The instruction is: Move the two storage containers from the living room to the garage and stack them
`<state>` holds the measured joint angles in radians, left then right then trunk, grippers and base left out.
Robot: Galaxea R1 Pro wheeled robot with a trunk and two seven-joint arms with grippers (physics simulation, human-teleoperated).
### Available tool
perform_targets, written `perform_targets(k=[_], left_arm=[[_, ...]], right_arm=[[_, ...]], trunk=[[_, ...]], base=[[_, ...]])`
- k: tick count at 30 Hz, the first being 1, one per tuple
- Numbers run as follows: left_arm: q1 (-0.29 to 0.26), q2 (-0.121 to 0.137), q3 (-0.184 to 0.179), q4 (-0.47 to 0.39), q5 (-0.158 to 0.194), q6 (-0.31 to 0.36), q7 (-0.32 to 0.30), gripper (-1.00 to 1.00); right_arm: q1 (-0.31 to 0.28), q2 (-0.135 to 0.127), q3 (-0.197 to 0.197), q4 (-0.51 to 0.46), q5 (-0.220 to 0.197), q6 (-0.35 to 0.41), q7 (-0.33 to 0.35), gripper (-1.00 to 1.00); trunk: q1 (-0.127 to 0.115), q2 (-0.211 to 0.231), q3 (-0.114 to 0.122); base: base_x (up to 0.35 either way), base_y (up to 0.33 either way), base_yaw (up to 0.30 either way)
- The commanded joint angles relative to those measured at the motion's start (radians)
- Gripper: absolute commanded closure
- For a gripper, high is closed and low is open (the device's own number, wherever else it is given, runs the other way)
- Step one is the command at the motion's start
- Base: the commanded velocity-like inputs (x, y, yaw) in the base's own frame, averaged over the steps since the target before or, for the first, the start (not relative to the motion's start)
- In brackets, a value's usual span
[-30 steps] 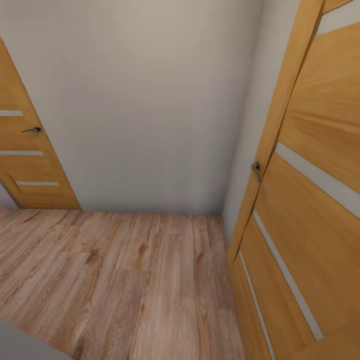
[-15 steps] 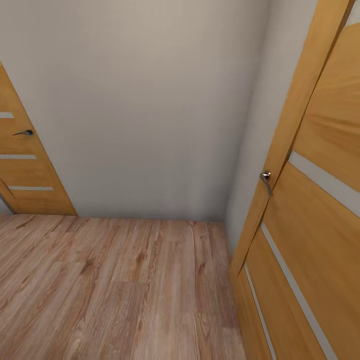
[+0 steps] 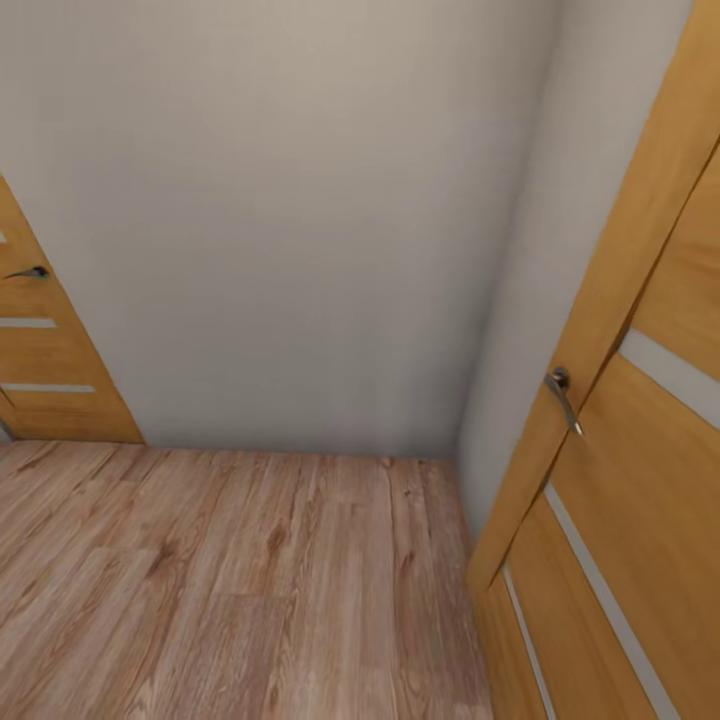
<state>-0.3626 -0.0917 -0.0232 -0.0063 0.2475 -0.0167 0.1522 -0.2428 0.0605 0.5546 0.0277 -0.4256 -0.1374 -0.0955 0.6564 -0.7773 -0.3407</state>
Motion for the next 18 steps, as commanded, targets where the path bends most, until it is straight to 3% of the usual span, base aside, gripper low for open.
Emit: perform_targets(k=[1, 13, 18], left_arm=[[0.000, 0.000, -0.003, 0.000, 0.007, -0.002, 0.003, -1.00], [-0.001, 0.000, -0.003, 0.000, 0.007, -0.002, 0.003, -1.00], [-0.001, 0.000, -0.003, 0.000, 0.007, -0.002, 0.003, -1.00]], right_arm=[[-0.001, 0.001, 0.008, 0.003, -0.009, -0.005, -0.001, -1.00], [-0.001, 0.001, 0.008, 0.003, -0.008, -0.005, -0.001, -1.00], [-0.001, 0.001, 0.008, 0.003, -0.008, -0.007, -0.001, -1.00]], trunk=[[0.001, -0.001, -0.001], [0.001, -0.001, -0.001], [0.001, -0.001, -0.001]], base=[[0.321, 0.000, 0.028], [0.321, 0.000, 0.009], [0.321, 0.000, 0.148]])
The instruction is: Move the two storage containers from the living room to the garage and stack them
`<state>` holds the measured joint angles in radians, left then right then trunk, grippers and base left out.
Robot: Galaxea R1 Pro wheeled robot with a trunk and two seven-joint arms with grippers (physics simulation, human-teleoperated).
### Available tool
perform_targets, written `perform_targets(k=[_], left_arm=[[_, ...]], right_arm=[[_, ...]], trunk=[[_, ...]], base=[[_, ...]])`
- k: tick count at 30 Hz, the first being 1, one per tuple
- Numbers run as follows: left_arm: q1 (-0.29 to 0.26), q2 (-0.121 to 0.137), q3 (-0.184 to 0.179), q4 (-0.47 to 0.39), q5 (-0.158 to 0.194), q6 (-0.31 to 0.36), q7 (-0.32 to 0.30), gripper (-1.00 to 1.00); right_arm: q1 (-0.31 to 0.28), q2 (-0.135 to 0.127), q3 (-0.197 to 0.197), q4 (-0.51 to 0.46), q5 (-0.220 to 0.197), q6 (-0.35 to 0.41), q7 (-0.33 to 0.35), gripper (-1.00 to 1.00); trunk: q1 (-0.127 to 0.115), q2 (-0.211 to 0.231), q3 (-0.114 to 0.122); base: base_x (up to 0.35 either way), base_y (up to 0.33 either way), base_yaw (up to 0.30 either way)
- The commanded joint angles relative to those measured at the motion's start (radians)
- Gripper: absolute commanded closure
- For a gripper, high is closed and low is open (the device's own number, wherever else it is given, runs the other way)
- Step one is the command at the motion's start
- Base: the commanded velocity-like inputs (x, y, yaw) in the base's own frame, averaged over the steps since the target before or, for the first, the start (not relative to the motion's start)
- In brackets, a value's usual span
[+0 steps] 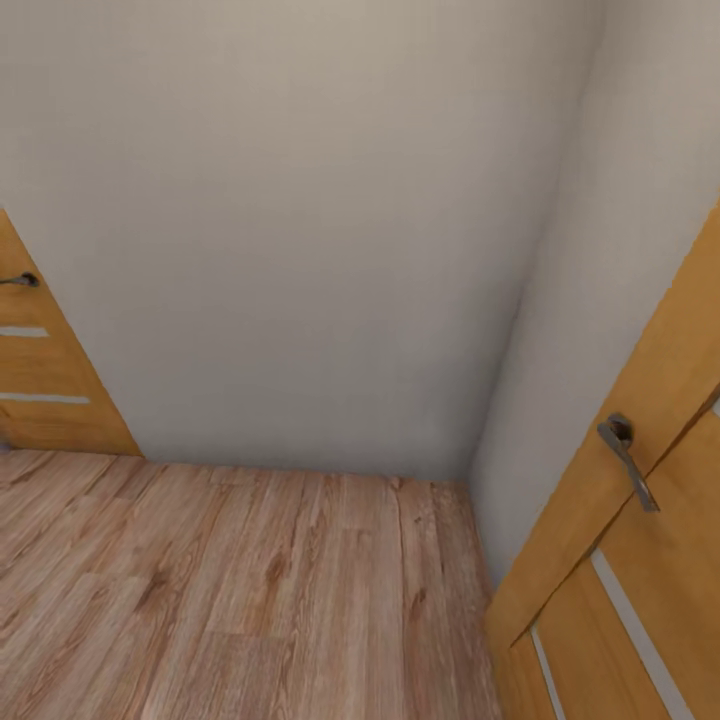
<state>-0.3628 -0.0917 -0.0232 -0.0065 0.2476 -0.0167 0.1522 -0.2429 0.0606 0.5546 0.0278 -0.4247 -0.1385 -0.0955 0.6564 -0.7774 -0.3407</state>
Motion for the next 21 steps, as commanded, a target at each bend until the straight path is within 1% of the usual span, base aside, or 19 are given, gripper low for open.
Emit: perform_targets(k=[1, 8, 21], left_arm=[[-0.001, 0.000, -0.003, 0.000, 0.007, -0.002, 0.003, -1.00], [-0.001, 0.000, -0.003, 0.000, 0.007, -0.003, 0.003, -1.00], [-0.001, 0.004, -0.003, 0.000, 0.007, -0.003, 0.003, -1.00]], right_arm=[[-0.001, 0.001, 0.008, 0.003, -0.009, -0.006, -0.001, -1.00], [-0.001, 0.000, 0.008, 0.003, -0.009, -0.006, -0.001, -1.00], [-0.001, 0.001, 0.008, 0.003, -0.008, -0.006, -0.001, -1.00]], trunk=[[0.001, -0.001, -0.001], [0.001, -0.001, -0.001], [0.001, -0.001, -0.001]], base=[[0.321, 0.000, 0.241], [0.302, 0.000, 0.263], [0.252, 0.000, 0.270]])
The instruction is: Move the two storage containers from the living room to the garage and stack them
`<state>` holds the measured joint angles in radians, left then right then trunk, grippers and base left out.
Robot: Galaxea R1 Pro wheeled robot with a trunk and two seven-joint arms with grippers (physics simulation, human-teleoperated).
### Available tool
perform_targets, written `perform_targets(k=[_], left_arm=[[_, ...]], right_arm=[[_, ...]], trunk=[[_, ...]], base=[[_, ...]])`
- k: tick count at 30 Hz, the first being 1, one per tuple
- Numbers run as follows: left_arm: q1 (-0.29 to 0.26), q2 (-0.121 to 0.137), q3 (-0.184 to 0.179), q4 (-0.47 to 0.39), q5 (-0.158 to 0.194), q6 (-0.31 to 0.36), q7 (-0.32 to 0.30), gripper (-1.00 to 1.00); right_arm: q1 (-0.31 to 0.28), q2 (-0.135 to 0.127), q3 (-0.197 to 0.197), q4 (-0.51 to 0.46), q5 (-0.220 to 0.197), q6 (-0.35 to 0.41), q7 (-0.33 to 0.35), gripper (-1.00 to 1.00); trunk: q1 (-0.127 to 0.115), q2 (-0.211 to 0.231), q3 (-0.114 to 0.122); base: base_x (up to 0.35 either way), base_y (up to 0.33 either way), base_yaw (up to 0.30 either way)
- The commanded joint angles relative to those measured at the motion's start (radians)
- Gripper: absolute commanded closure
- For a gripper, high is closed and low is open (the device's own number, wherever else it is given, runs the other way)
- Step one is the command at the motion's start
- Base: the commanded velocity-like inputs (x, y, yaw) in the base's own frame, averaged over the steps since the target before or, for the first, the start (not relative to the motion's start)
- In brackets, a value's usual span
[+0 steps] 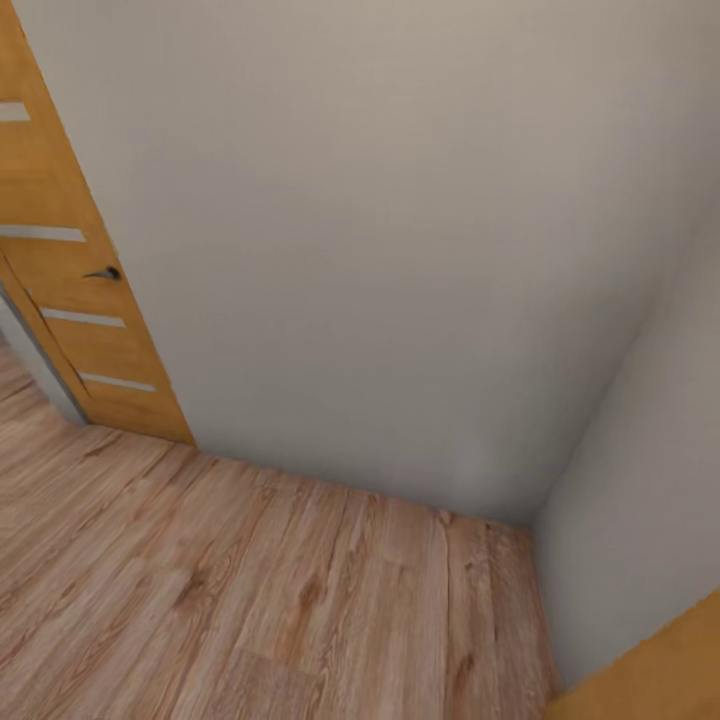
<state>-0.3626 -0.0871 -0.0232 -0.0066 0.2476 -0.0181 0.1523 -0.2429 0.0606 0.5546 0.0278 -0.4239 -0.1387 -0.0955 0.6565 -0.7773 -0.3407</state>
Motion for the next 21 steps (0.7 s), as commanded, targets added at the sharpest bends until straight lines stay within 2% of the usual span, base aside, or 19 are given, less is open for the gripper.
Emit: perform_targets(k=[1, 14, 21], left_arm=[[-0.001, 0.000, -0.003, 0.000, 0.007, -0.002, 0.003, -1.00], [-0.001, 0.000, -0.003, 0.000, 0.008, -0.003, 0.006, -1.00], [-0.001, 0.000, -0.003, 0.000, 0.009, -0.005, 0.007, -1.00]], right_arm=[[-0.001, 0.001, 0.008, 0.003, -0.009, -0.006, -0.001, -1.00], [-0.001, 0.000, 0.008, 0.003, -0.009, -0.006, -0.001, -1.00], [-0.001, 0.000, 0.008, 0.003, -0.009, -0.006, -0.001, -1.00]], trunk=[[0.001, -0.001, -0.001], [0.001, -0.001, -0.001], [0.001, -0.001, -0.001]], base=[[0.249, 0.000, 0.270], [0.221, 0.000, 0.270], [0.070, 0.000, 0.270]])
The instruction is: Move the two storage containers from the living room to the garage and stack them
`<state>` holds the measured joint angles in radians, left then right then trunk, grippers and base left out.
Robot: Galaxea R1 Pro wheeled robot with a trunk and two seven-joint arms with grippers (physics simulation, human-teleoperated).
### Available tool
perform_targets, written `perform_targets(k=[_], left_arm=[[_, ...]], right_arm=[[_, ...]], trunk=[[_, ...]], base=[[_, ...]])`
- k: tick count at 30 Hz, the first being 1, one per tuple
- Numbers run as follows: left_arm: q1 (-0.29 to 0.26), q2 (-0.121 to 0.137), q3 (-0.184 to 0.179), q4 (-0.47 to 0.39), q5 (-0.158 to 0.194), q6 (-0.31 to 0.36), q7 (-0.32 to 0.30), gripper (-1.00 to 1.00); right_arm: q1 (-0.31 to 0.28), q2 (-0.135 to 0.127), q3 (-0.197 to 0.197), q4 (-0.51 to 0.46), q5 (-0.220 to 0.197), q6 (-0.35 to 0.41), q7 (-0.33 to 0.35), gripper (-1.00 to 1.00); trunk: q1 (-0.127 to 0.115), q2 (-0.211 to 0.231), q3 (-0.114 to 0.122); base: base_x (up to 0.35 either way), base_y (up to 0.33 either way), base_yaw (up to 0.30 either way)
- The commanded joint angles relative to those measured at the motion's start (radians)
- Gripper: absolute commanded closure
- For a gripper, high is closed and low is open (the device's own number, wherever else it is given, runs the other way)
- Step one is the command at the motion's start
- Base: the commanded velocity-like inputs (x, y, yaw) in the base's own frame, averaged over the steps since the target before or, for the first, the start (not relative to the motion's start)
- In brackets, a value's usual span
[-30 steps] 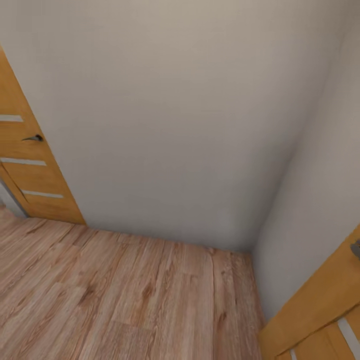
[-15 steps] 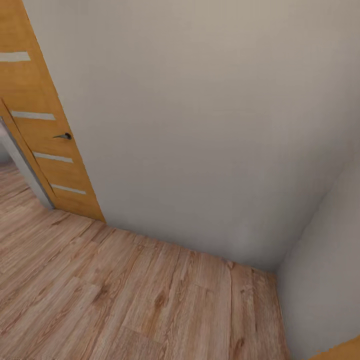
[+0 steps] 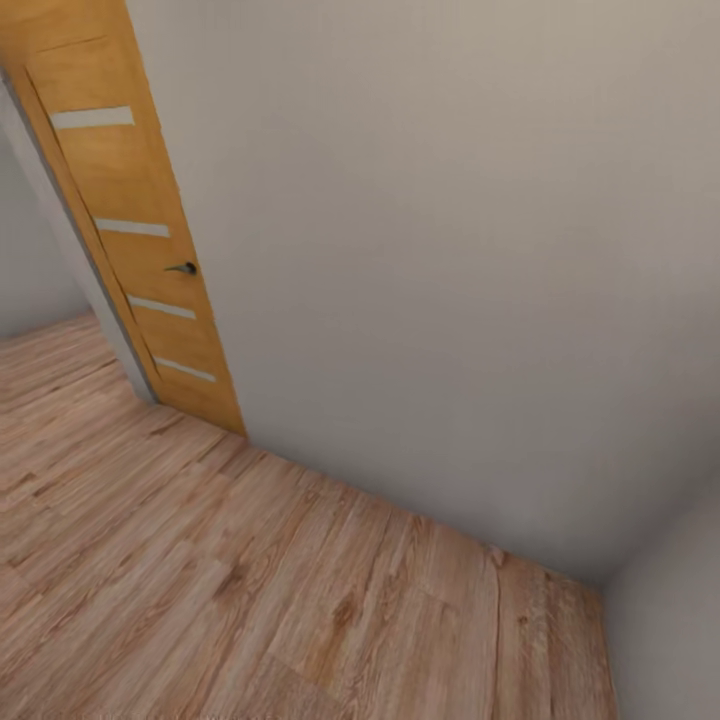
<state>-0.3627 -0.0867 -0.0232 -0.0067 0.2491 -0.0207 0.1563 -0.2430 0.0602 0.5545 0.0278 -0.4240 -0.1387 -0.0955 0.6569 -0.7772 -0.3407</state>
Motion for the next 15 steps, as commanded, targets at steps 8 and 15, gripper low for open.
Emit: perform_targets(k=[8, 15], left_arm=[[-0.001, 0.000, -0.003, 0.001, 0.007, -0.002, 0.003, -1.00], [0.000, 0.000, -0.003, 0.001, 0.007, -0.002, 0.003, -1.00]], right_arm=[[-0.001, 0.000, 0.008, 0.003, -0.009, -0.006, -0.001, -1.00], [-0.001, 0.000, 0.008, 0.003, -0.009, -0.006, -0.001, -1.00]], trunk=[[0.000, -0.001, -0.001], [0.000, -0.001, -0.001]], base=[[0.001, 0.000, 0.270], [0.000, 0.000, 0.270]])
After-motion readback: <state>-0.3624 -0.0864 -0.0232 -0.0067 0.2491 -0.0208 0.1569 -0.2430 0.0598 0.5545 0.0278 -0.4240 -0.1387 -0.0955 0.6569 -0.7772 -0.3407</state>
